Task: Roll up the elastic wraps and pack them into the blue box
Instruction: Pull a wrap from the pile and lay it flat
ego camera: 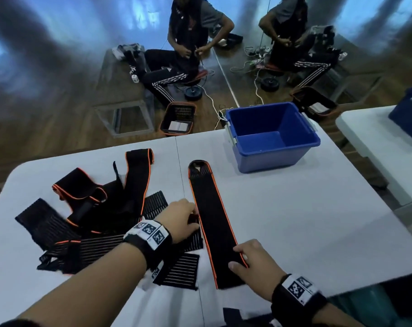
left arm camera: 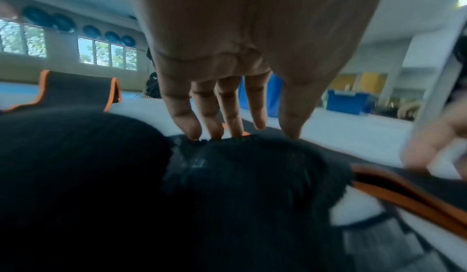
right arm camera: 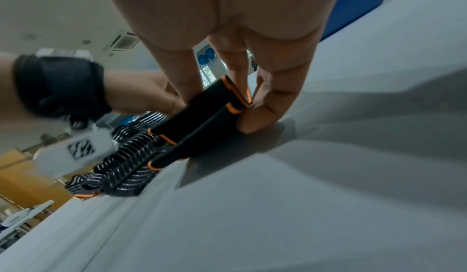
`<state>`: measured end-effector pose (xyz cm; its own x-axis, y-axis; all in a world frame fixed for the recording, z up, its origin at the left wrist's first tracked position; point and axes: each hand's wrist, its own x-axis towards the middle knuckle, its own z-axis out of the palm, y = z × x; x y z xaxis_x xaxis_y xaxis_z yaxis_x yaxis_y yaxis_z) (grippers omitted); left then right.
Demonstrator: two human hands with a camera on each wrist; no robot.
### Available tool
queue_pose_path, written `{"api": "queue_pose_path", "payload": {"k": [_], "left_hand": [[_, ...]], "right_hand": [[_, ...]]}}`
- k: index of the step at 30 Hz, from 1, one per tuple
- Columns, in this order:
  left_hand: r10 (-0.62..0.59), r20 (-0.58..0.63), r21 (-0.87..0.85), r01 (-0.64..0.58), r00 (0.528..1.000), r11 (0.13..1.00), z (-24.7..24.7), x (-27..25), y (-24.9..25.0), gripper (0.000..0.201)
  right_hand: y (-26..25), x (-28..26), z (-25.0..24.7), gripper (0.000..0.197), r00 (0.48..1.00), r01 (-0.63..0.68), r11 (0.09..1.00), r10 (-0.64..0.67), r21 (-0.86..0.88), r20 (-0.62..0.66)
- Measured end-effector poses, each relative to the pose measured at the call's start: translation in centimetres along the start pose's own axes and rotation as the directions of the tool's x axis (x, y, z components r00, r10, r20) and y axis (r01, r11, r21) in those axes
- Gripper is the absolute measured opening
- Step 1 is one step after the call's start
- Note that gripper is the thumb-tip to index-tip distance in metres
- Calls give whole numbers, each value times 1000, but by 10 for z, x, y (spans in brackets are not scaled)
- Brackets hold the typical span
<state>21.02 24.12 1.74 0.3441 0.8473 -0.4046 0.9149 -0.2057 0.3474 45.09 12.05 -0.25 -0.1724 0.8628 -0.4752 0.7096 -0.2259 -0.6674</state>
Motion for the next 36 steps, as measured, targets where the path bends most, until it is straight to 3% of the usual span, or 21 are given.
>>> {"api": "queue_pose_path", "payload": {"k": [8,11,15,18,23,27,29,31,34,36], "left_hand": [[-13,52,134,6,999,991,22,-58,-11,42],[88,-57,84,-83,994,993,28,-82,6,51],[234,-29,61,-232,972,971,65,-111,45,58],[189,-19,65,-187,982,980,99,-117,53,71],[100,-159,75,-89,982,993,123,-118,60,59],[110,-259,124,-80,959,989,138,-119,61,46],[75,-325,33,-68,943,997,142,-120,62,42],[-79,-369,-184,10,926,983,139,-119,66,40],[-365,-397,-503,132,842,854,134,-116,69,48],[-474,-365,-621,170,801,765,132,-113,70,45]], "right_hand": [[-5,-2,5,46,1000,12,991,-8,-135,28],[-5,-6,6,50,999,47,979,-40,-198,37],[-6,-16,8,58,984,158,945,-125,-285,129],[-6,-19,15,55,957,285,839,-223,-463,184],[-7,-23,22,20,923,384,723,-317,-575,219],[-3,-24,22,28,894,442,622,-369,-647,256],[0,-22,21,32,887,455,652,-392,-607,244],[0,-19,17,36,902,427,744,-393,-514,180],[1,-7,8,43,965,256,921,-260,-294,25],[1,1,6,48,988,152,976,-157,-158,-16]]}}
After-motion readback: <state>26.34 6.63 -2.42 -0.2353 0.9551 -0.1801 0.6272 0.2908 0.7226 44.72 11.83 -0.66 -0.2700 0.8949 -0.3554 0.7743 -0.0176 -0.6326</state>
